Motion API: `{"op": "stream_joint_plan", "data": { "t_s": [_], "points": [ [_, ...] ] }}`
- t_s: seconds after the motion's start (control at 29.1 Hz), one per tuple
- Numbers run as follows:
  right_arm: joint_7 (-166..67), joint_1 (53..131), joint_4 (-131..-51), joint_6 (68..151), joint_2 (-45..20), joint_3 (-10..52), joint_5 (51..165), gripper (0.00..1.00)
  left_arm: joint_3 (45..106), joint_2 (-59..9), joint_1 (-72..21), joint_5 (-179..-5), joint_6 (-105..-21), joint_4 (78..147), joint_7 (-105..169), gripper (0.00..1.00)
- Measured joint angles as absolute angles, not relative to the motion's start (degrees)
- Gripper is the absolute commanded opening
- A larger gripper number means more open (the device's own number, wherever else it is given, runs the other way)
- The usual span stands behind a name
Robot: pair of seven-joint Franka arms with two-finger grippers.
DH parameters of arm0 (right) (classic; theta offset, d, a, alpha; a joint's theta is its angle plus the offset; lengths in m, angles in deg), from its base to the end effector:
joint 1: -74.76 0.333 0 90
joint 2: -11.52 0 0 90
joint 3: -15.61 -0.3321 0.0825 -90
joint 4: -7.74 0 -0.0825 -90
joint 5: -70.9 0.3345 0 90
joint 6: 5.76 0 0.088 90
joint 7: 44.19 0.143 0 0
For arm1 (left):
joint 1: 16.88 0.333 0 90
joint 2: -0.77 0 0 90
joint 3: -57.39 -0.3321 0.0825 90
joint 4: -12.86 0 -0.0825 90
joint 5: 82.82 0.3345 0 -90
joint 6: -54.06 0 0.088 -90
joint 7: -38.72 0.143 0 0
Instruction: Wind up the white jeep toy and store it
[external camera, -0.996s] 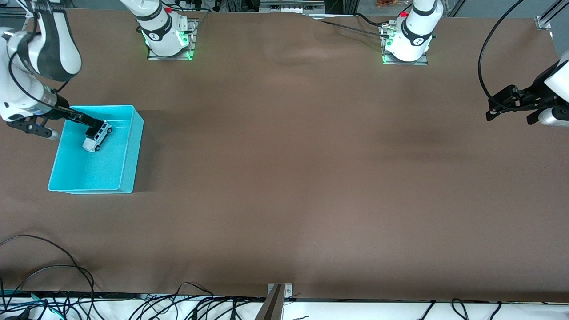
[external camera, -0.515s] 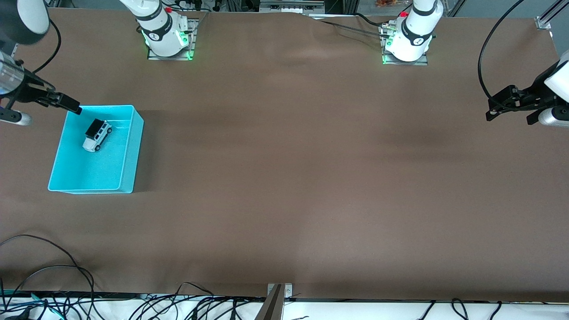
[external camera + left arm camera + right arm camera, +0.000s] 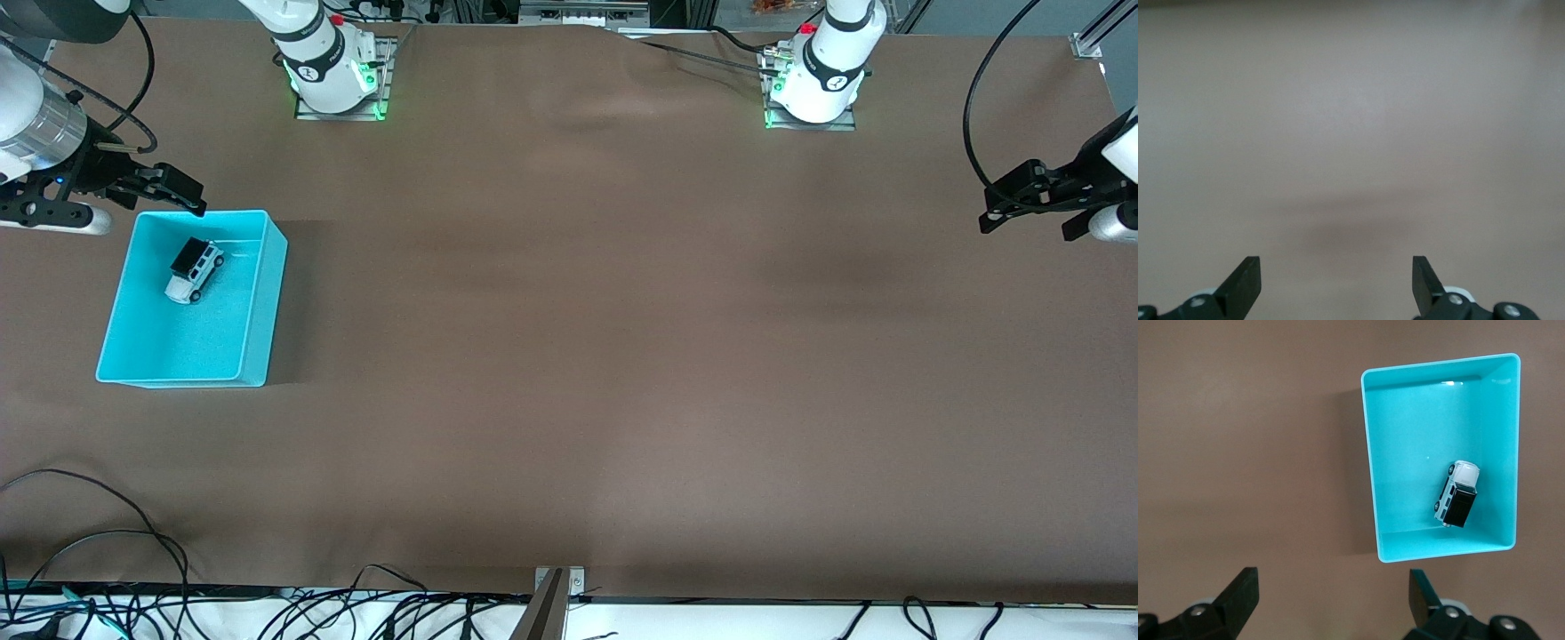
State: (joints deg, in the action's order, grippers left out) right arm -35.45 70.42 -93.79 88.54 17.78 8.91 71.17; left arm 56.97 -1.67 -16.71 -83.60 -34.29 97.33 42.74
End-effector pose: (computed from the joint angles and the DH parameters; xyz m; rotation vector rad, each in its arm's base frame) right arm 0.4717 0.0229 0.5787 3.1268 -0.1761 -0.0263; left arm 0.5177 0.0033 0.6210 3.1276 -0.0945 0.0401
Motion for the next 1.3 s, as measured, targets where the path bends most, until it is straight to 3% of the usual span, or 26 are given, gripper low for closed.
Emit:
{"op": "stream_joint_plan", "data": {
  "t_s": [0.58,1.3],
  "points": [
    [-41.5,69.6,-87.9,81.2,16.4,10.4,71.2,1.00,57.2,-2.6,-16.8,-83.3,-34.1,97.3,42.7,1.00],
    [-45.2,69.4,-87.1,80.5,16.3,11.8,71.2,1.00,57.3,-2.6,-16.9,-83.3,-34.1,97.3,42.7,1.00]
  ]
}}
